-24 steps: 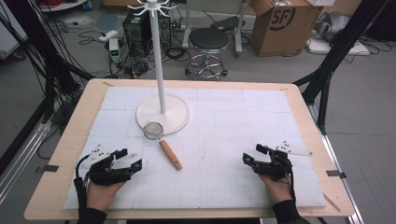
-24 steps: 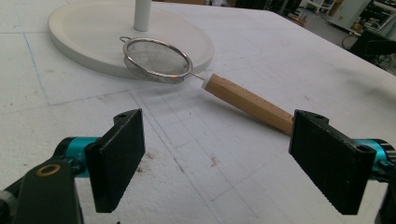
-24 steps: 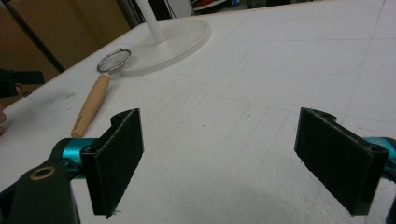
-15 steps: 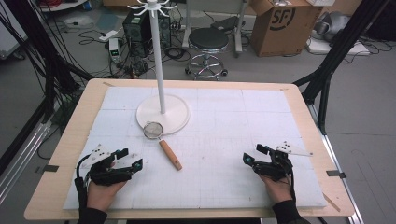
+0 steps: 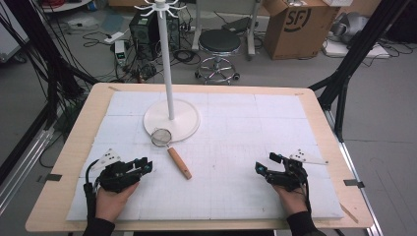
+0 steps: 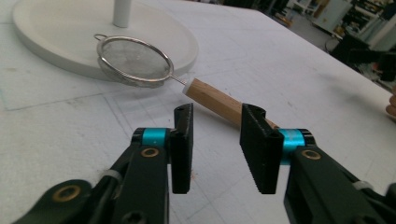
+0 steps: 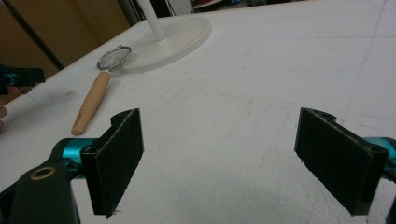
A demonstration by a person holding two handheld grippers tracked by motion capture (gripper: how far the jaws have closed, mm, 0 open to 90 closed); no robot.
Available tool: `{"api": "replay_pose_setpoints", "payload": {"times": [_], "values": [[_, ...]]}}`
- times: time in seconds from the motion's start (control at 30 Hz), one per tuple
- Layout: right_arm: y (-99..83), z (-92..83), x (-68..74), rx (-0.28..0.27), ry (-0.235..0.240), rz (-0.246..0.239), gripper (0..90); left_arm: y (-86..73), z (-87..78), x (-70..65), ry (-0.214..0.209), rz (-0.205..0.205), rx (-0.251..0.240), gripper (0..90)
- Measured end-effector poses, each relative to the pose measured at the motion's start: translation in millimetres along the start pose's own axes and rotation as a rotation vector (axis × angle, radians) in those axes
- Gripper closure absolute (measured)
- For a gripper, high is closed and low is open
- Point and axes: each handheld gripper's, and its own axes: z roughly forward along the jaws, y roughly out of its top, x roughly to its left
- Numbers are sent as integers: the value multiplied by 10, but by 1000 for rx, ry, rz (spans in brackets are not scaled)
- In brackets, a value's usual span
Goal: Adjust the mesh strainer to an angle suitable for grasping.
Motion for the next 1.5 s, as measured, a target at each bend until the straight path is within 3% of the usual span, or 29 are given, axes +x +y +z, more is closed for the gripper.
{"api": "replay_pose_setpoints", "payload": {"times": [0.03, 0.1, 0.23, 0.37, 0.4, 0.47, 0.67, 0.83, 1.13, 1.3, 1.4, 1.5], "values": [[4, 1, -7, -2, 6, -2, 149, 20, 6, -1, -4, 9, 7, 775], [5, 2, -5, -2, 5, 2, 149, 54, 14, 11, -20, 3, 3, 833], [8, 7, -8, -4, 1, 4, 149, 126, 38, 6, -15, 18, 2, 892], [6, 21, -9, -3, 11, 8, 149, 242, 86, -22, -36, 14, 7, 897], [8, 32, 0, -6, 32, 8, 149, 277, 113, -36, -50, 11, 15, 898], [14, 41, 12, -9, 35, 1, 149, 352, 168, -80, -52, 34, 38, 898], [17, 51, 14, -8, 43, 1, 148, 564, 300, -96, -92, -8, 34, 899], [13, 53, 18, -9, 54, -1, 146, 739, 381, -128, -112, 6, 35, 900], [16, 44, 6, -8, 56, 3, 146, 951, 616, -114, -128, 18, 132, 900], [15, 39, 11, -14, 54, 3, 146, 906, 765, -68, -130, 28, 201, 900], [16, 32, 6, -20, 50, 10, 146, 882, 861, -38, -128, 22, 218, 900], [12, 32, 8, -19, 49, 9, 146, 933, 955, -81, -124, 59, 262, 900]]}}
